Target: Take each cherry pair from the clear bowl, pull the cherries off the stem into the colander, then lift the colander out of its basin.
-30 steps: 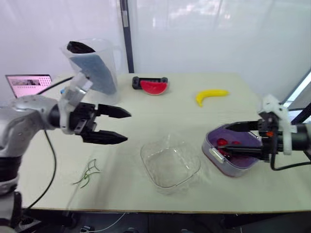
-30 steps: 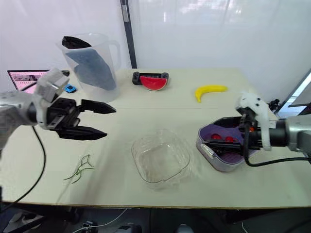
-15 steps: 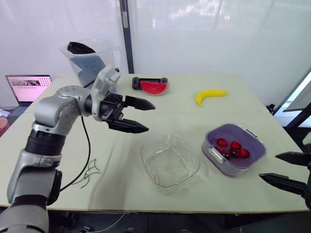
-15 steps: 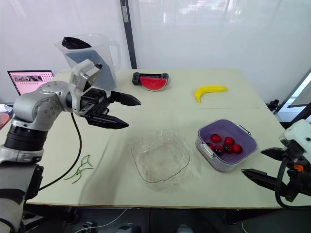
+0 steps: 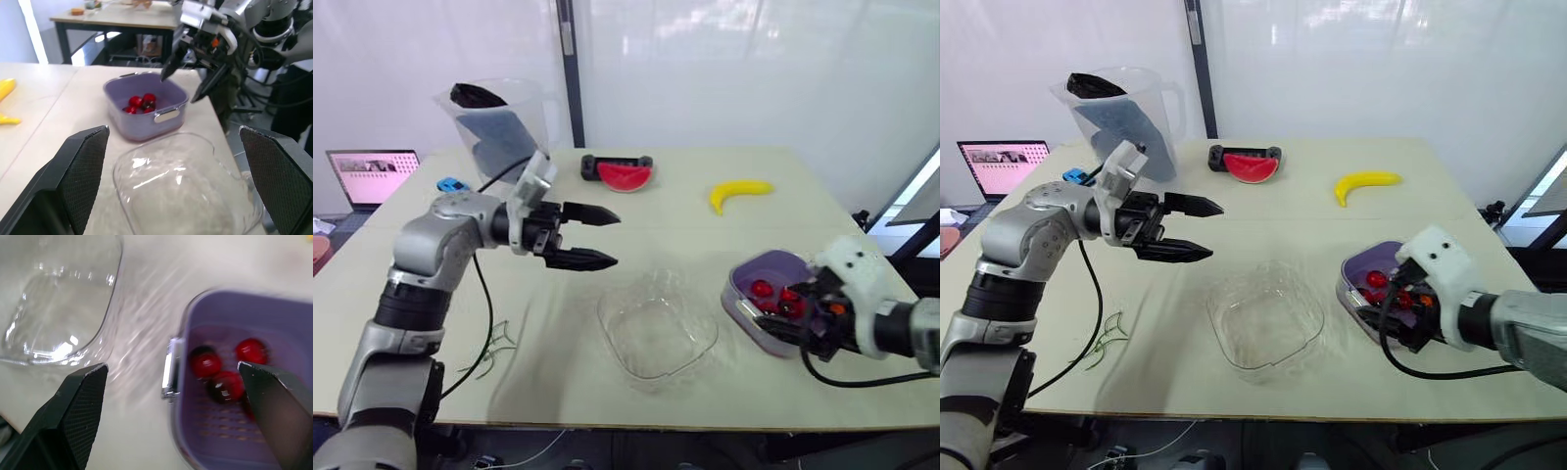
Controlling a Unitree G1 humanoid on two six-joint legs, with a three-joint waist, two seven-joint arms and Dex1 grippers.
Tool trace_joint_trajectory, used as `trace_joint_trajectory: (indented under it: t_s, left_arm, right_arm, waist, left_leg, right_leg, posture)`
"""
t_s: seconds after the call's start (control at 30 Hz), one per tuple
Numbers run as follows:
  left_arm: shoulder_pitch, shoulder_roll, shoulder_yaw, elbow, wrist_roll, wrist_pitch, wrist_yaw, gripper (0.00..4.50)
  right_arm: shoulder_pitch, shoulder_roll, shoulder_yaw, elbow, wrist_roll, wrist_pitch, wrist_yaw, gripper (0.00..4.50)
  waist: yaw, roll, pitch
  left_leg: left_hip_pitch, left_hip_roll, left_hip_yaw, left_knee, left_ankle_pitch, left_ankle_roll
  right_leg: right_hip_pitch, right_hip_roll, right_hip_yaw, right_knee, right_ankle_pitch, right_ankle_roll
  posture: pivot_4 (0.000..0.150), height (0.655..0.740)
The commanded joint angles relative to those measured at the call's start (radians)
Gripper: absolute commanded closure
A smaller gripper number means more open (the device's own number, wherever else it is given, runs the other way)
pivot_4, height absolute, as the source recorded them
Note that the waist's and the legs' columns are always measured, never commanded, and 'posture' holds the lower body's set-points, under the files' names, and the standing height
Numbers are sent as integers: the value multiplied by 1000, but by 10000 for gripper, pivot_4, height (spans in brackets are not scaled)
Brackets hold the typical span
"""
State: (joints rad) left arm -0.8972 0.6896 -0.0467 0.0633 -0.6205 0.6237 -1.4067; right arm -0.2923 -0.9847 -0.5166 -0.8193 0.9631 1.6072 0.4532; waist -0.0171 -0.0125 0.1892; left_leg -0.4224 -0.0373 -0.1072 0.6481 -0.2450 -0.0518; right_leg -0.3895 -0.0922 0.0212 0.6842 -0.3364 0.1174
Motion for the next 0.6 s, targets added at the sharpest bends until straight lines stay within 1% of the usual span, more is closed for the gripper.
trace_joint_trajectory:
  t_s: [0.03,0.13,0.37,0.47,0.6]
  left_arm:
    - [20,16,44,-67,-23,8,23,361]
    - [44,19,53,-95,-30,11,31,361]
    - [88,46,80,-144,-53,30,46,361]
    - [116,51,84,-174,-62,39,60,0]
    - [132,43,89,-189,-70,49,90,0]
  right_arm:
    - [1,-10,62,20,-1,7,-99,0]
    - [-28,22,126,56,-21,7,-165,0]
    - [-98,84,239,130,-71,7,-253,0]
    - [-145,122,294,169,-120,7,-269,7811]
    - [-160,128,325,192,-145,1,-243,27804]
  waist:
    - [-1,0,0]
    - [-2,0,0]
    - [-8,0,0]
    - [-12,0,0]
    - [-14,0,0]
  left_leg:
    - [0,0,0,0,0,0]
    - [0,0,0,1,0,0]
    - [0,-1,0,1,0,0]
    - [0,0,0,1,0,0]
    - [0,0,0,1,0,0]
  right_leg:
    - [0,0,0,0,0,0]
    - [0,0,0,0,0,0]
    - [-1,1,0,1,0,0]
    - [0,1,0,1,0,0]
    - [0,1,0,1,0,0]
  posture:
    - [1500,7400]
    - [1500,7400]
    - [1500,7400]
    - [1500,7400]
    - [1500,7400]
